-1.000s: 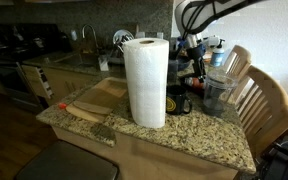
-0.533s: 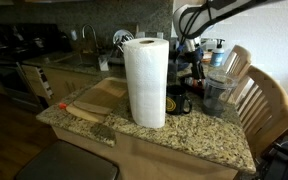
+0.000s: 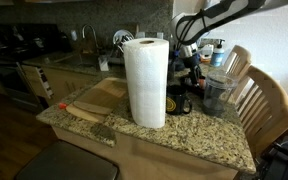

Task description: Take the white bottle from the black plate and put it on the counter top

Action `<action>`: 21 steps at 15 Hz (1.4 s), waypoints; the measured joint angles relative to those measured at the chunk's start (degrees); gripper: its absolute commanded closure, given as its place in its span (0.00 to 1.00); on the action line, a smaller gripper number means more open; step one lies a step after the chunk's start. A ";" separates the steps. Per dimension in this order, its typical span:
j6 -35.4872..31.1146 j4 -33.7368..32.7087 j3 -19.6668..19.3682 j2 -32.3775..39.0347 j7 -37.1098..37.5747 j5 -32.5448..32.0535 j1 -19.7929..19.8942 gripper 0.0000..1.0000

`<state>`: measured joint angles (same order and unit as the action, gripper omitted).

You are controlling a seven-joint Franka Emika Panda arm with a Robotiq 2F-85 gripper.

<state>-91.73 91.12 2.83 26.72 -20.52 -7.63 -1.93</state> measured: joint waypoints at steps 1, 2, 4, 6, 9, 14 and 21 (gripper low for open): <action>0.03 0.00 0.00 0.00 0.00 0.00 0.00 0.41; 0.04 0.00 0.00 0.00 0.00 0.01 0.00 0.46; 0.11 0.00 0.00 0.01 0.00 0.01 0.00 0.60; 0.19 -0.01 0.00 0.02 0.02 0.01 0.00 0.71; 0.37 -0.09 0.00 0.02 0.91 0.01 0.00 0.71; -0.27 -1.03 -0.43 -0.61 5.05 2.11 0.34 0.71; -4.67 -0.97 -3.17 -11.54 14.60 6.14 2.50 0.71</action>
<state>-96.40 90.15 -0.35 15.18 -5.92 -1.49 0.57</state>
